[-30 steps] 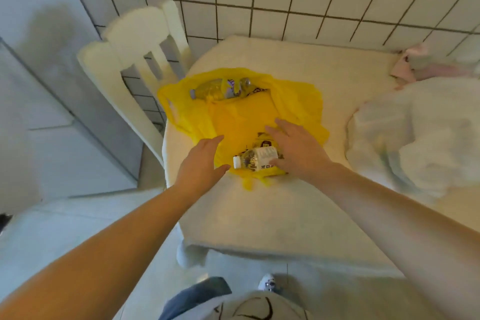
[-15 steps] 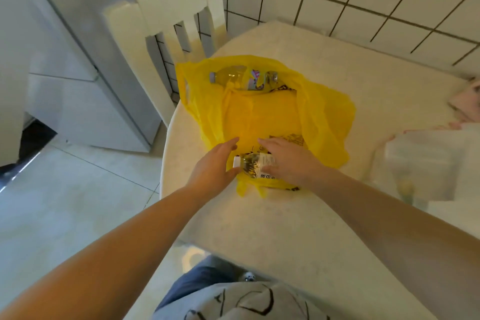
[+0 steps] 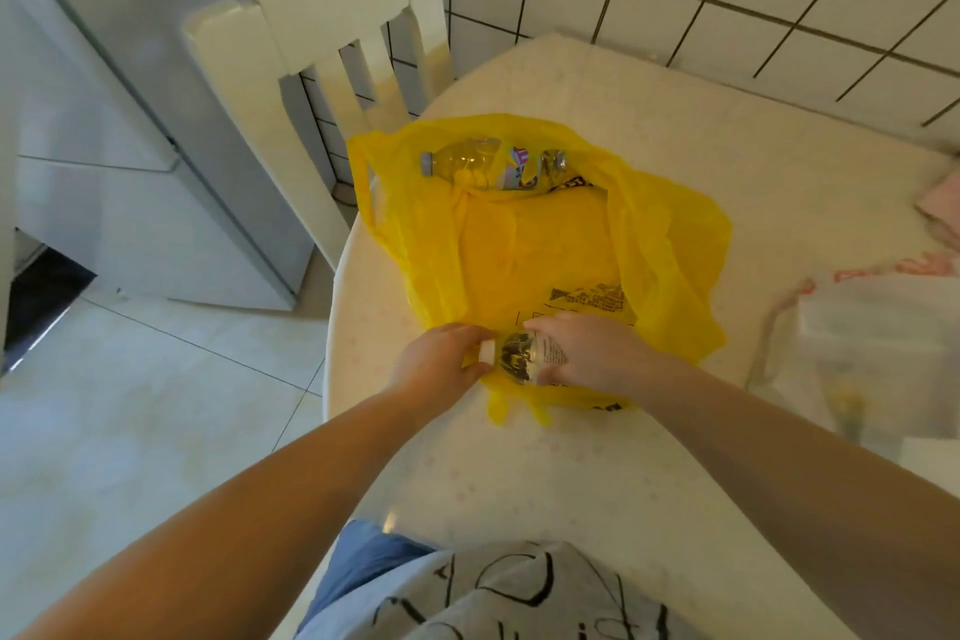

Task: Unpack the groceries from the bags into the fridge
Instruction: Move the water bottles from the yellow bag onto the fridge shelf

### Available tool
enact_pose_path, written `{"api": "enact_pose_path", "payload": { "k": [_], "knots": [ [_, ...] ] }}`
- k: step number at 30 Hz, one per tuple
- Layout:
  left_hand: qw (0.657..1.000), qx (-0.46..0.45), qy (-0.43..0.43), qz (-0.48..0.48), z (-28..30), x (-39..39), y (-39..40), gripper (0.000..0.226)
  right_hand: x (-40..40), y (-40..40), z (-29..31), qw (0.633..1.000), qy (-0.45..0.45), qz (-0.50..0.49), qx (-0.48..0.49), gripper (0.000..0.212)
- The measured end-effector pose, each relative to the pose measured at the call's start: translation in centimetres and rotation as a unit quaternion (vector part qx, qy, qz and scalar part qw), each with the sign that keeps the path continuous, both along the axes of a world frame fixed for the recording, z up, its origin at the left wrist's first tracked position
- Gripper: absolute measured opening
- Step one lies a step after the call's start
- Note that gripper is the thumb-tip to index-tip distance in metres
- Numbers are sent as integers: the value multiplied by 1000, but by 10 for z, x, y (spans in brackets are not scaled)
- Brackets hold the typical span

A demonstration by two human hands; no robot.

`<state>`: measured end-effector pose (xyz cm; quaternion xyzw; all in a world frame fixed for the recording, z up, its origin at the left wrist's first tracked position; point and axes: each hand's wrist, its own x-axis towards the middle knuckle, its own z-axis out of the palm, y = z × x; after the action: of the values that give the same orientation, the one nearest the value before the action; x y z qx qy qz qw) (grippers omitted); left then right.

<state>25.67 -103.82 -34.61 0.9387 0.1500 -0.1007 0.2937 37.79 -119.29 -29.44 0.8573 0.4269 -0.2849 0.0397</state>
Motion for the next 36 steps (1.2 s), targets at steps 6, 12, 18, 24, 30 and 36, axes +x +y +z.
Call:
{"api": "enact_pose_path", "payload": {
  "k": [6, 12, 18, 24, 30, 36],
  "knots": [
    [995, -80, -59, 22, 12, 3, 5, 37, 9, -6, 4, 998, 24, -30, 52, 72],
    [918, -280, -251, 127, 77, 41, 20, 35, 32, 5, 40, 940, 95, -156, 287, 65],
    [893, -334, -270, 137, 104, 78, 43, 50, 55, 57, 63, 837, 165, -238, 464, 60],
    [901, -324, -249, 145, 89, 77, 60, 76, 63, 98, 45, 805, 223, -241, 493, 62],
    [917, -253, -244, 189, 70, 74, 76, 77, 54, 118, 19, 789, 296, -242, 480, 67],
    [910, -253, -254, 207, 63, 73, 79, 73, 57, 124, 10, 789, 322, -234, 468, 77]
  ]
}}
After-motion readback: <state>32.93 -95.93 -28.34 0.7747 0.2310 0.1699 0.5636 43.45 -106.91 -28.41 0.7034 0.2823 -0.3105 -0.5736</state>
